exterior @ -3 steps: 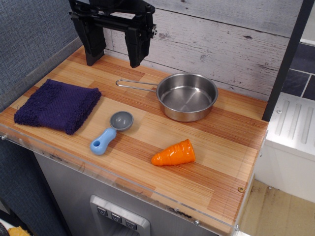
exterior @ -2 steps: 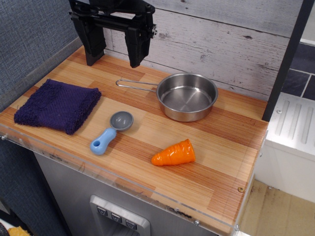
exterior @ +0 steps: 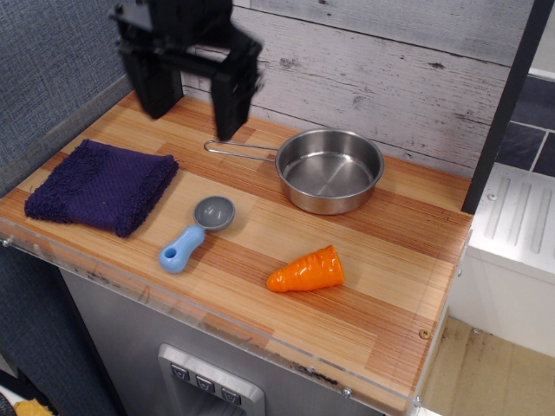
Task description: Place spoon on purple cloth.
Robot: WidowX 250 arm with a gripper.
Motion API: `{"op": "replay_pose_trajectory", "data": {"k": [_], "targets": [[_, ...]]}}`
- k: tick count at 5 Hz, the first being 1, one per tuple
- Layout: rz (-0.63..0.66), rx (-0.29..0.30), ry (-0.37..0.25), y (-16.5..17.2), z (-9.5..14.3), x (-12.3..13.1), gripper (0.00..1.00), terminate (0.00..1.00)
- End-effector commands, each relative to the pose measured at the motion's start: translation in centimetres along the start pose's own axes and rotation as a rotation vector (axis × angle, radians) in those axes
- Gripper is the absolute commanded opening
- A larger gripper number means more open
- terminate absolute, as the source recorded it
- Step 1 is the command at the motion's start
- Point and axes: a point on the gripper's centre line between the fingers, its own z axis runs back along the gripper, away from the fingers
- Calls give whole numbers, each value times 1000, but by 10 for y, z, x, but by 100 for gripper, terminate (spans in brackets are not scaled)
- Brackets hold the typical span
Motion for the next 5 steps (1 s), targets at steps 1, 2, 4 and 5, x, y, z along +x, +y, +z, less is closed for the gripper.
{"op": "replay_pose_trajectory", "data": {"k": [1, 2, 4, 5], "targets": [[2, 29, -10, 31, -49, -18, 100, 0], [13, 46, 11, 33, -81, -23, 100, 0], [8, 47, -21, 17, -110, -14, 100, 0], [13, 47, -25, 9, -120, -9, 100, 0]]}}
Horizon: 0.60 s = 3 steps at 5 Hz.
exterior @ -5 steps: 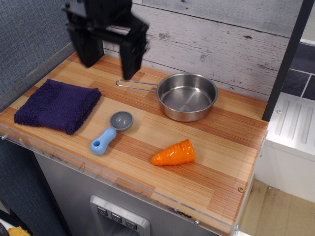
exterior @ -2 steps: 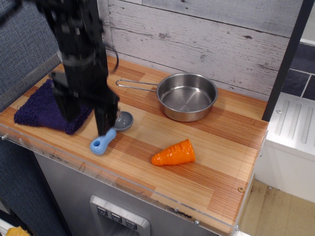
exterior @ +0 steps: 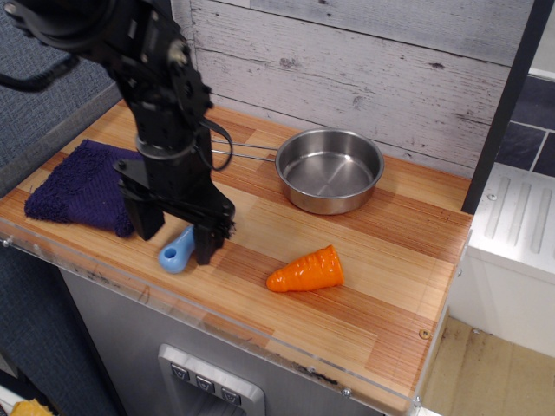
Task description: Place spoon on purple cloth.
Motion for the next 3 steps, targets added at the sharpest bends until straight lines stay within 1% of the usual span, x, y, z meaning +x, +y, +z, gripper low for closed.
{"op": "replay_pose_trajectory", "data": {"k": [1, 2, 3], "targets": [[-19, -5, -12, -11, -18, 13, 100, 0], [-46, -7, -6, -14, -18, 15, 0, 0], [-65, -25, -18, -11, -5, 15, 0, 0]]}}
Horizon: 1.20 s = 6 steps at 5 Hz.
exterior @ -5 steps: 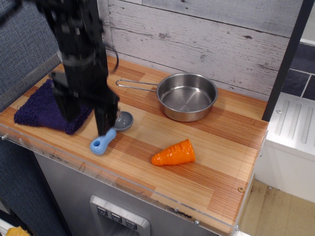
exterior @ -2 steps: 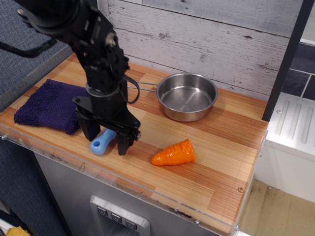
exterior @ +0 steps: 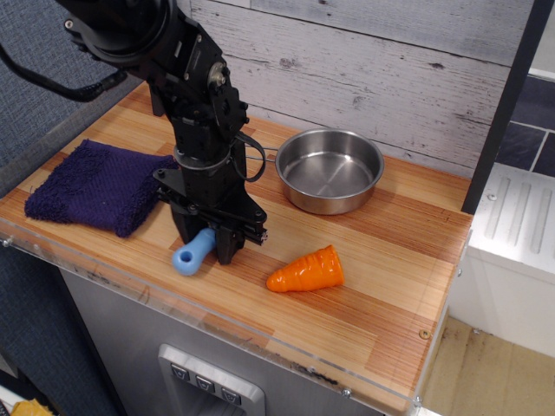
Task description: Place spoon on purple cloth.
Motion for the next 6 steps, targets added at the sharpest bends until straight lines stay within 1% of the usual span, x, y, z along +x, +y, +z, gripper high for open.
{"op": "replay_pose_trajectory", "data": {"k": [1, 2, 3, 4, 5, 6], "targets": [[-30, -34, -39, 7, 30, -1, 0, 0], [-30, -54, -54, 22, 49, -5, 0, 0], [15, -39, -63, 52, 57, -10, 0, 0], [66, -12, -52, 81, 53, -15, 0, 0], [119, 11, -62, 102, 50, -13, 0, 0], [138, 20, -57, 110, 45, -4, 0, 0]]}}
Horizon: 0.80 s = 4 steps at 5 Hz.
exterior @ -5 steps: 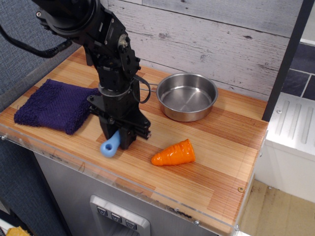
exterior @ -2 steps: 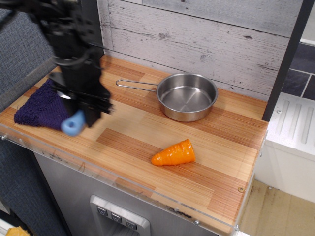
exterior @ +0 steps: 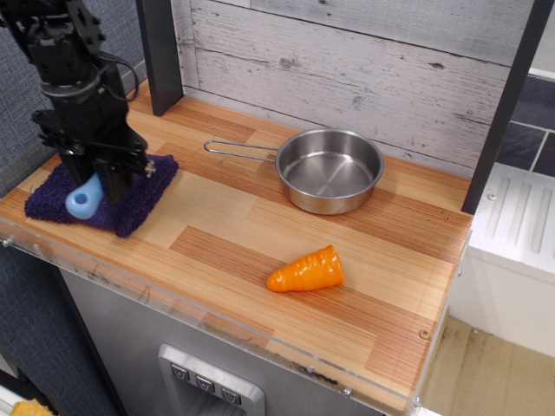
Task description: Place spoon on purple cloth.
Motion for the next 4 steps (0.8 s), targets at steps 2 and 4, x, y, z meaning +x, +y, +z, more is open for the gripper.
{"op": "replay_pose_trajectory", "data": {"k": [2, 4], "targets": [[59, 36, -12, 29, -4, 16, 0, 0], [41, 20, 9, 27, 12, 16, 100, 0]]}}
